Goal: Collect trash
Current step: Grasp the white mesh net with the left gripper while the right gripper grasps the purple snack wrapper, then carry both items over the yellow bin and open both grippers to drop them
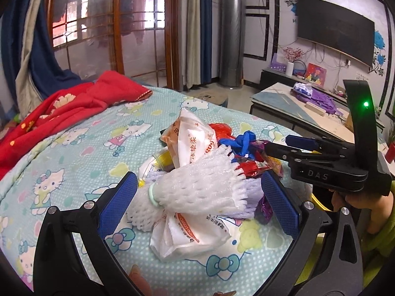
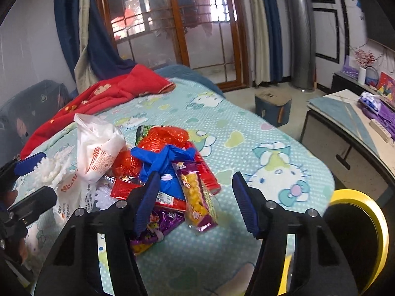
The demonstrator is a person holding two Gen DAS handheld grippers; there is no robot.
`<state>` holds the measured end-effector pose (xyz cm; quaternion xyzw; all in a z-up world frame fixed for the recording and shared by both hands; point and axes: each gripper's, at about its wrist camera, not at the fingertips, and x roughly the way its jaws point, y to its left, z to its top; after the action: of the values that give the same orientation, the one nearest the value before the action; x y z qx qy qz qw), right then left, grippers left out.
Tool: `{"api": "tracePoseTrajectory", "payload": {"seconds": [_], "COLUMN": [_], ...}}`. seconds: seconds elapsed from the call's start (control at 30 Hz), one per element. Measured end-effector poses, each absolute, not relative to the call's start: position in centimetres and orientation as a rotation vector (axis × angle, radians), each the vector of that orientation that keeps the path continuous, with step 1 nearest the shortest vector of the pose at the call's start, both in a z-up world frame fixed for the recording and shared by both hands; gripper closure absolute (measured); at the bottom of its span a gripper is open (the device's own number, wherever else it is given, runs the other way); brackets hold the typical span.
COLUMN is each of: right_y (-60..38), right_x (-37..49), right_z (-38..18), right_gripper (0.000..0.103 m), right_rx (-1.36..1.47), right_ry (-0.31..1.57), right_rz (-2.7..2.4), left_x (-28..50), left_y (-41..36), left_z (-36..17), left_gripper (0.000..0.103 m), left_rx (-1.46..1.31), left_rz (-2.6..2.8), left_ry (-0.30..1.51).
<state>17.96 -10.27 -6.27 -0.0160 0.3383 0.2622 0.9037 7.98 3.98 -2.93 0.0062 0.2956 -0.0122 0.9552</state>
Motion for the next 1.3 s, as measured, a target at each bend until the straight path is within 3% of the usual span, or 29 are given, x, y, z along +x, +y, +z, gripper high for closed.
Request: {"api": "tracePoseTrajectory", "payload": {"seconds": [0.2,0.37,0.47,0.53,0.57,1.3], "right_y": [-9.6,-10.3,-10.8,-10.9,-11.0,-13.5], "right_x": [18.9,18.5,18.3,18.1,18.0,16.9], "right_z": [-7.4,-7.1,-6.8,-6.5,-6.4,-3.1], "right_gripper": [0.073,0.083,0.084,0.084,0.084,0.085], "right_rx": [-0.029,-0.005,0.017,0.023,0.025,0.075], "right_ry": [0.751,0.729,0.714,0.705,0.701,0.634], "right_rz": [0.574,0.581,0.583,0.583,0.583,0.580], "left_x": [8.2,8.1,7.8,7.5,7.4,4.9], "left_y": [4.5,5.2,5.7,6.1,6.4,8.1], "left_z": [-3.3,-3.4,-3.4,-3.1,-3.0,1.9], "left_gripper": [0.019,0.039,0.057,0.084,0.086,0.090], "left_rx": [-0.017,-0.052,-0.070,-0.085,-0.099,-0.241], "left_rz": [-0.020,-0.031,-0.028,-0.028,-0.031,-0.116], "left_ry": [0.612,0.623,0.625,0.621,0.618,0.491]}}
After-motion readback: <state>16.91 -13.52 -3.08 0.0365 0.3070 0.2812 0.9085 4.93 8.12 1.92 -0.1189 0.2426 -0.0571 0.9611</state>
